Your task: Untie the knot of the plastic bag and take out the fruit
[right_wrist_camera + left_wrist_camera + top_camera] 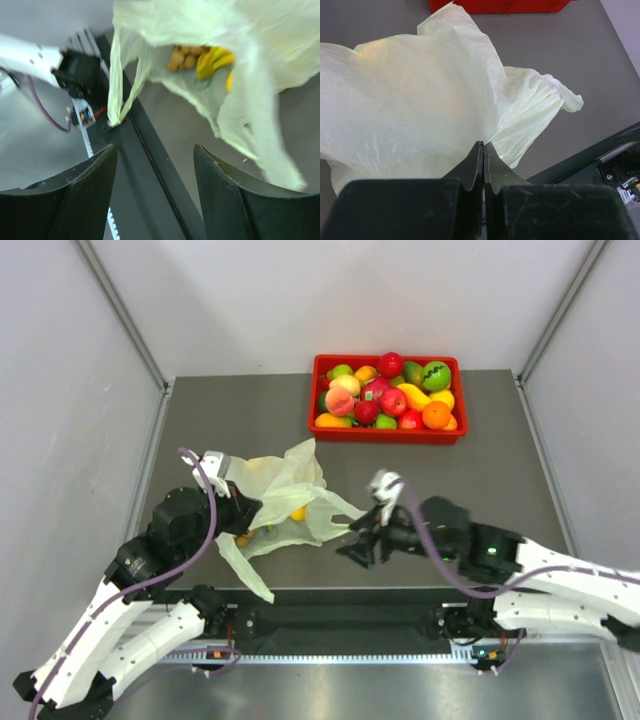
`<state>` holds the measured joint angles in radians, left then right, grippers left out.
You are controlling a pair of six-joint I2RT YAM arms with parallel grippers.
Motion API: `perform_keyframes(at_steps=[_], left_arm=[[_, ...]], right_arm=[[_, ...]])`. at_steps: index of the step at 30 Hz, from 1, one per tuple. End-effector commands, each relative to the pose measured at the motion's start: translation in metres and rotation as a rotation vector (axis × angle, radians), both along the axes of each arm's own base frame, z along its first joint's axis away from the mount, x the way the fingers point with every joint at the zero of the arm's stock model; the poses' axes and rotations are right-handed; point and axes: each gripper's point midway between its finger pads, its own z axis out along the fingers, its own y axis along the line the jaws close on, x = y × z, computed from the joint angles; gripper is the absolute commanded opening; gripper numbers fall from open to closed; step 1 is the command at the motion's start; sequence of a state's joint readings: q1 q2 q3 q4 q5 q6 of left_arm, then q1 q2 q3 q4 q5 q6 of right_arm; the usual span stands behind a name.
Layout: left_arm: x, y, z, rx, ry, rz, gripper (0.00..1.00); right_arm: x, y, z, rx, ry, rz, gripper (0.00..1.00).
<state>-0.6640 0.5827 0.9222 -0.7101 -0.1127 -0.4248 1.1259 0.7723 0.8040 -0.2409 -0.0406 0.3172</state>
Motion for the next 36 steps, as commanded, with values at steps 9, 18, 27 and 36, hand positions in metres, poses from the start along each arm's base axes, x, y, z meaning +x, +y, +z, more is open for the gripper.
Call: perform_keyframes(at_steps=[9,18,27,36], left_arm=[[-0.006,0.008,0.012,-0.074,0.025,0.059,0.00],[-0.001,0.009,0.014,-0.102,0.025,0.105,0.00],[0.000,0.008,0.019,-0.146,0.013,0.114,0.00],[0.000,0.007,0.012,-0.154,0.016,0.112,0.00]], right_arm=[[0.020,0.123,-0.049,-0.122,-0.111,-0.034,0.59],[0.062,0.199,-0.103,-0.126,-0.104,-0.179,0.53],[0.098,0.223,-0.140,-0.199,-0.135,-0.349,0.69],[0.120,0.226,-0.191,-0.304,-0.094,-0.396,0.59]])
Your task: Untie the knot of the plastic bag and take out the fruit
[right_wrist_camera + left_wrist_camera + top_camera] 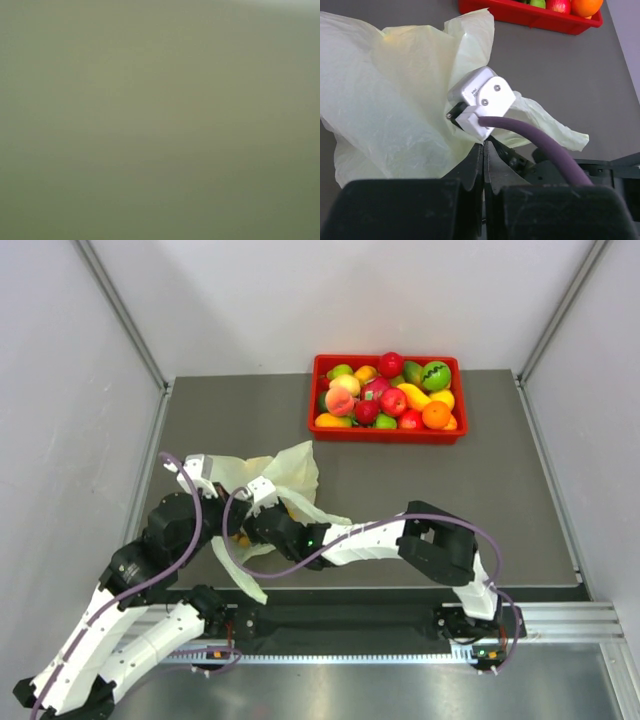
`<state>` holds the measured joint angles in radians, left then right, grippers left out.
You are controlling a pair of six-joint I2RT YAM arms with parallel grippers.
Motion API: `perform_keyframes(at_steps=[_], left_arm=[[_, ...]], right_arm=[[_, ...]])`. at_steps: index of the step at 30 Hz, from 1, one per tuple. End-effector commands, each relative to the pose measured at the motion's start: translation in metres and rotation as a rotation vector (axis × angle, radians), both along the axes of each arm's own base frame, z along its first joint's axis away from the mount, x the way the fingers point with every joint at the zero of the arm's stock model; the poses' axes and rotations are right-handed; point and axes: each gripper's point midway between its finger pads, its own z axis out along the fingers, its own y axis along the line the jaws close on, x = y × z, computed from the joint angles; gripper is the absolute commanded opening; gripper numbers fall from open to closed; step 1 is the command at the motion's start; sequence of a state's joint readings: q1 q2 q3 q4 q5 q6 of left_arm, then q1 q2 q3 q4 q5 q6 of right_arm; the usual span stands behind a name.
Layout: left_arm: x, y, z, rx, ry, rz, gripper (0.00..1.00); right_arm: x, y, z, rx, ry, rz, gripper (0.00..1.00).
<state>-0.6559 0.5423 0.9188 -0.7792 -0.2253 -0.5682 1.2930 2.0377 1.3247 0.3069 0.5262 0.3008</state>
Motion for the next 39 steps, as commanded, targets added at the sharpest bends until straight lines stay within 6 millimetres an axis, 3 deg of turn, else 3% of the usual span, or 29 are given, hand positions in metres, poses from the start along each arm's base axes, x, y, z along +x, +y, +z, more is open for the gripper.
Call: perform_keyframes(at_steps=[1,6,11,15,21,23,26,27,28,31,35,37,38,39], left_arm=[[0.001,-0.015,0.018,-0.089,-0.054,-0.048,0.00],[0.002,-0.015,0.014,-0.087,-0.050,-0.045,0.00],[0.003,-0.016,0.010,-0.085,-0.046,-0.044,0.00],[0.004,-0.018,0.008,-0.087,-0.043,-0.045,0.00],[0.006,-0.019,0.005,-0.091,-0.038,-0.042,0.00],[0.005,-0.019,0.004,-0.090,-0.036,-0.044,0.00],[0.006,-0.018,0.003,-0.084,-0.037,-0.039,0.00],[0.006,-0.017,0.002,-0.080,-0.037,-0.037,0.00],[0.007,-0.017,0.002,-0.077,-0.037,-0.035,0.00],[0.007,-0.017,0.003,-0.077,-0.044,-0.035,0.00],[0.009,-0.015,0.003,-0.074,-0.053,-0.023,0.00],[0.011,-0.016,0.003,-0.077,-0.062,-0.018,0.00],[0.012,-0.016,0.004,-0.079,-0.066,-0.016,0.00],[0.013,-0.016,0.003,-0.078,-0.069,-0.014,0.00]], right_arm=[[0.008,-0.006,-0.023,-0.049,0.023,-0.041,0.56],[0.016,-0.019,-0.031,-0.065,0.023,-0.091,0.46],[0.022,-0.023,-0.048,-0.104,0.052,-0.101,0.43],[0.026,-0.027,-0.063,-0.135,0.083,-0.122,0.51],[0.034,-0.021,-0.075,-0.139,0.112,-0.121,0.55],[0.035,-0.022,-0.077,-0.129,0.115,-0.127,0.46],[0.034,-0.028,-0.060,-0.081,0.103,-0.131,0.19],[0.033,-0.030,-0.055,-0.070,0.098,-0.122,0.05],[0.030,-0.032,-0.051,-0.061,0.098,-0.109,0.00],[0.006,-0.041,-0.031,-0.020,0.109,0.021,0.00],[-0.047,-0.066,-0.008,0.029,0.167,0.263,0.00],[-0.061,-0.076,0.002,0.044,0.166,0.331,0.00],[-0.075,-0.085,-0.005,0.035,0.193,0.386,0.00],[-0.081,-0.088,0.011,0.058,0.177,0.435,0.00]])
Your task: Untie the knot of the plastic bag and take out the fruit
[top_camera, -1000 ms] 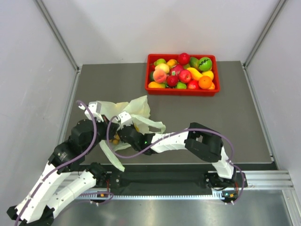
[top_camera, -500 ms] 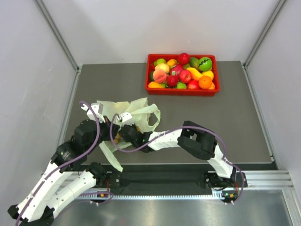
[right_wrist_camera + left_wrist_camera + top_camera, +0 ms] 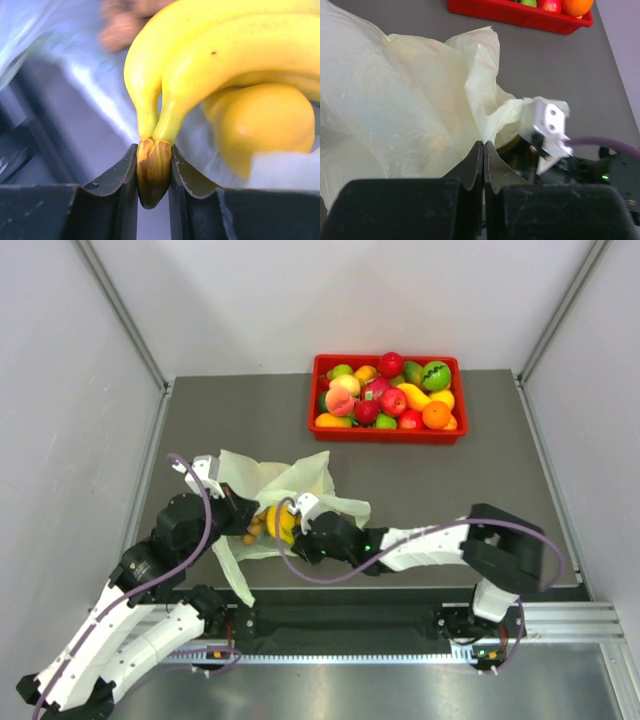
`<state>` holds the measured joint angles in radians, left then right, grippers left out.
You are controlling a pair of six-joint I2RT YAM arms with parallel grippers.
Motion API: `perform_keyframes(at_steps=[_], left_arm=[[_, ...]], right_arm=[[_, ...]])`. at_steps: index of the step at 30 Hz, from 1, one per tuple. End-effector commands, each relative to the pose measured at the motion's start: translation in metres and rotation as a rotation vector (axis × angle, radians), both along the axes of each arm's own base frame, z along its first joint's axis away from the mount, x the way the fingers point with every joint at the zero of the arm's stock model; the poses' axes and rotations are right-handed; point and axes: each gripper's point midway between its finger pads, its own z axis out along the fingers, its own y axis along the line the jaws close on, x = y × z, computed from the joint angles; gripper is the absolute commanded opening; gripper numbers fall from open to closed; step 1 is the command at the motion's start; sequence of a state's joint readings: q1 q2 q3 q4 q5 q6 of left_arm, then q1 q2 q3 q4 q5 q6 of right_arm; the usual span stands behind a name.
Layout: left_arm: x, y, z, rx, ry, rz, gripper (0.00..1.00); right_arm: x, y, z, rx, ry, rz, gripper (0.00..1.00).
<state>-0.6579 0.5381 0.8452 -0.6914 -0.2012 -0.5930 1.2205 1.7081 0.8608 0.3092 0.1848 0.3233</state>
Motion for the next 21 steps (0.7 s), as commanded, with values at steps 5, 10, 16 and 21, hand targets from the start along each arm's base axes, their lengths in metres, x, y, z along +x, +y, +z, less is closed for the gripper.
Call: perform_keyframes(at_steps=[5,10,16,21], left_arm=[[0.013,-0.009,0.011,-0.043,-0.069,0.002,0.00],[0.019,-0.010,0.015,-0.040,-0.080,0.015,0.00],[0.026,-0.005,0.019,-0.027,-0.098,0.058,0.00],[0.032,-0.003,0.019,-0.019,-0.110,0.084,0.00]], right_arm=[[-0.060,-0.004,0.069,0.152,0.041,0.430,0.00],[-0.087,-0.012,0.098,0.222,0.052,0.640,0.00],[-0.142,-0.047,0.152,0.295,0.078,0.945,0.00],[-0.194,-0.102,0.200,0.399,0.069,1.220,0.00]])
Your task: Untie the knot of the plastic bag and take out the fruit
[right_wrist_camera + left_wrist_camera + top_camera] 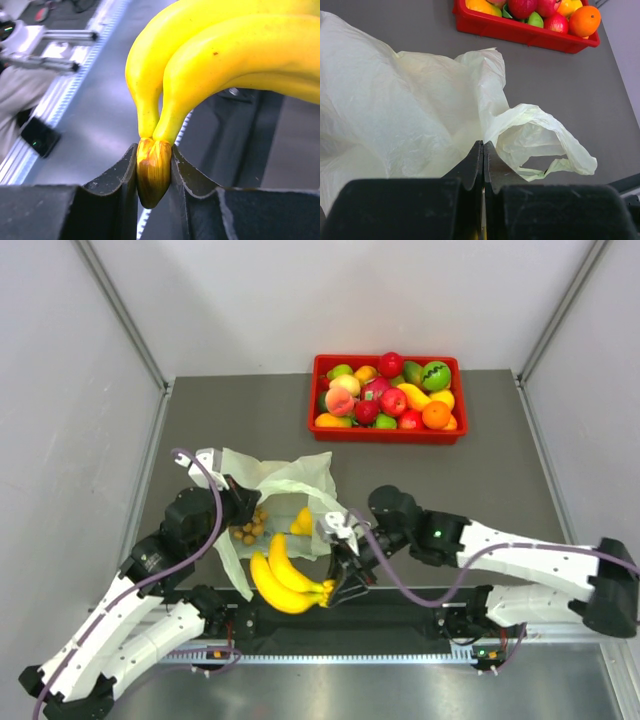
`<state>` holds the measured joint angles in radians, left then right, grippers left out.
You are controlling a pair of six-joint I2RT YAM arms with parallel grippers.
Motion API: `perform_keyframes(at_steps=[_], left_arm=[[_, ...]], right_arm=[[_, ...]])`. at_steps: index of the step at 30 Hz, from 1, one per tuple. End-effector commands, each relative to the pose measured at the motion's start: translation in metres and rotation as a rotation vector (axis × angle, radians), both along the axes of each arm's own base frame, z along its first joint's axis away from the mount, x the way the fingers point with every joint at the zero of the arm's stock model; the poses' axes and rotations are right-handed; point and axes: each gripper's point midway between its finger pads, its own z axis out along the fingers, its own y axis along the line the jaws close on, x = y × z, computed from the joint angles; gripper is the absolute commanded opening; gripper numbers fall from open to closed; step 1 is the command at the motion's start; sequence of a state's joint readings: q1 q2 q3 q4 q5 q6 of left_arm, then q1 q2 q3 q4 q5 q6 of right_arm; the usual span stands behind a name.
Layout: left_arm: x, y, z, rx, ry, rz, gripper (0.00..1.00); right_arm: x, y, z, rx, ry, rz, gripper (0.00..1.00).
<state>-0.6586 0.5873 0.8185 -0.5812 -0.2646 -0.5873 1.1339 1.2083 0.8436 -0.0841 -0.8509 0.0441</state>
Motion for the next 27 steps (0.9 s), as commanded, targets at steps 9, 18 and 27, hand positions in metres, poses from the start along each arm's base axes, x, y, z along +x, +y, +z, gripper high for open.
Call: perform_keyframes(at_steps=[9,18,27], left_arm=[[0.021,-0.003,0.015,0.001,-0.072,0.045,0.00],[0.016,-0.006,0.008,-0.009,-0.055,0.020,0.00],[0.005,-0.006,0.010,-0.049,-0.041,-0.002,0.00]], right_arm=[[-0.061,-0.101,0.155,0.493,-0.189,0.340,0.00],[0.114,-0.067,0.213,0.414,-0.323,-0.582,0.00],[0.354,-0.052,0.162,-0.042,-0.524,-1.211,0.00]])
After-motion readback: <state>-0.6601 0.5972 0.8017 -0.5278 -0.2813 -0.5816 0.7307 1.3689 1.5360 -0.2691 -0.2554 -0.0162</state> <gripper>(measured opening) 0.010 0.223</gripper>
